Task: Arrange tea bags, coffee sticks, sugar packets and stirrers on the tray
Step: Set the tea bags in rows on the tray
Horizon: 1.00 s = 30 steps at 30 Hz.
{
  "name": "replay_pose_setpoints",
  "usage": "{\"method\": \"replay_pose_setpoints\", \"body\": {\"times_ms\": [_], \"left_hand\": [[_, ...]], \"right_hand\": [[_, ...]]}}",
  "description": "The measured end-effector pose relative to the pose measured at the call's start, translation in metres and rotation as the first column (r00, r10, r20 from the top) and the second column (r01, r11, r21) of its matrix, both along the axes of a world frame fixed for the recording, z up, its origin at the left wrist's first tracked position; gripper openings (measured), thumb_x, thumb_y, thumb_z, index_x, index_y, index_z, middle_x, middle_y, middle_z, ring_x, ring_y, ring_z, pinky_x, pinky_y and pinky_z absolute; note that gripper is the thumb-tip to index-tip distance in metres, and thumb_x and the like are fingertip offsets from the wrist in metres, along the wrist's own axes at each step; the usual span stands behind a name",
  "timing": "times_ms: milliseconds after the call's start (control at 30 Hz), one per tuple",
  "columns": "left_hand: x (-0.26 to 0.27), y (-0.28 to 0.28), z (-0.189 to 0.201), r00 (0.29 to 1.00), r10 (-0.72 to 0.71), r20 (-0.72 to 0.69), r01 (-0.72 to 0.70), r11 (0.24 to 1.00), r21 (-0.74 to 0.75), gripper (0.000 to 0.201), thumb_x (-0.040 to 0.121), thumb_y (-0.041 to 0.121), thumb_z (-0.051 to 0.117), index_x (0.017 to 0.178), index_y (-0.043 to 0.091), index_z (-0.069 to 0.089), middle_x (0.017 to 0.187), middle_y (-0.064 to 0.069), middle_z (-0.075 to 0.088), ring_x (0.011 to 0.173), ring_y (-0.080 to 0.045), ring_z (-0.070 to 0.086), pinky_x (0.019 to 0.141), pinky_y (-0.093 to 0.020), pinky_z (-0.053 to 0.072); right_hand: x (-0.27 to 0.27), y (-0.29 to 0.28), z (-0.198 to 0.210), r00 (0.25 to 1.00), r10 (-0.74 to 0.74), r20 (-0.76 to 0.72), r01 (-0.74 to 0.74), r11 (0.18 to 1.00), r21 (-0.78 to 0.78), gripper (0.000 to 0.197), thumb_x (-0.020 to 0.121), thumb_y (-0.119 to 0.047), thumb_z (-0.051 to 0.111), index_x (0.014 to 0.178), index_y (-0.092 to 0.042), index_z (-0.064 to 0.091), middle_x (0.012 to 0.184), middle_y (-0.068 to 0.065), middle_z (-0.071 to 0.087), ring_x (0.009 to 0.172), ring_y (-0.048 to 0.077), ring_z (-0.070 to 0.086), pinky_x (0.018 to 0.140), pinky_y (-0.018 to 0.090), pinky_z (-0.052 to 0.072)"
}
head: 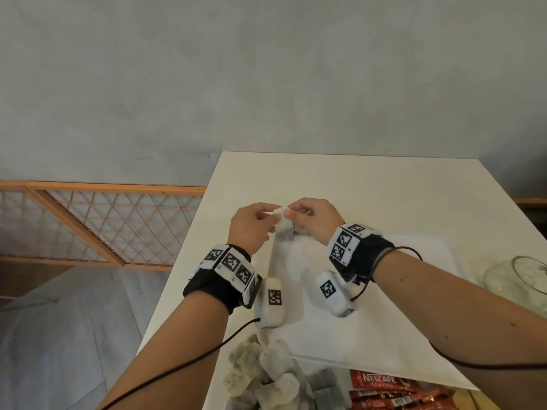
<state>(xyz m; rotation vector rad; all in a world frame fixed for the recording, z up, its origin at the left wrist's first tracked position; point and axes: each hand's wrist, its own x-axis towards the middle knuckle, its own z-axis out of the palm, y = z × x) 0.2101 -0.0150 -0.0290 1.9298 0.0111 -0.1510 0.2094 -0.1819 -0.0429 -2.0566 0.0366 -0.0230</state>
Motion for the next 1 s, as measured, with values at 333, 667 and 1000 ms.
{"method": "replay_pose_setpoints", "body": {"times_ms": [333,667,1000], "left_hand": [[-0.022,-0.042,0.007,0.996,-0.076,0.050,0.060,0.960,0.273,0.028,0.076,0.043,0.077,0.096,0.023,0.070,0.094,0.005,0.070,0.091,-0.016,0.065,0.083,-0.035,0.054],[-0.022,-0.050,0.003,0.992,-0.072,0.104,0.030,0.934,0.357,0.012,0.094,0.023,0.059,0.096,0.013,0.066,0.096,-0.005,0.069,0.087,-0.023,0.061,0.074,-0.028,0.045],[-0.017,-0.027,-0.027,0.988,-0.151,-0.011,0.144,0.919,0.368,0.015,0.084,0.010,0.067,0.094,0.018,0.073,0.095,0.001,0.072,0.094,-0.015,0.066,0.080,-0.021,0.045]], "right_hand": [[-0.026,-0.024,0.023,0.992,-0.126,0.024,0.127,0.987,-0.102,0.022,0.083,-0.027,0.072,0.072,-0.013,0.059,0.076,0.009,0.069,0.071,0.023,0.066,0.061,0.024,0.049],[-0.037,-0.032,0.024,0.996,-0.089,0.017,0.089,0.996,-0.013,0.017,0.089,-0.029,0.064,0.085,-0.014,0.070,0.079,0.001,0.070,0.063,0.014,0.060,0.064,0.036,0.054],[-0.028,-0.034,-0.009,0.990,0.008,-0.142,-0.025,0.993,-0.119,0.006,0.090,-0.013,0.064,0.089,-0.009,0.068,0.068,0.002,0.063,0.055,0.011,0.058,0.053,0.025,0.054]]}}
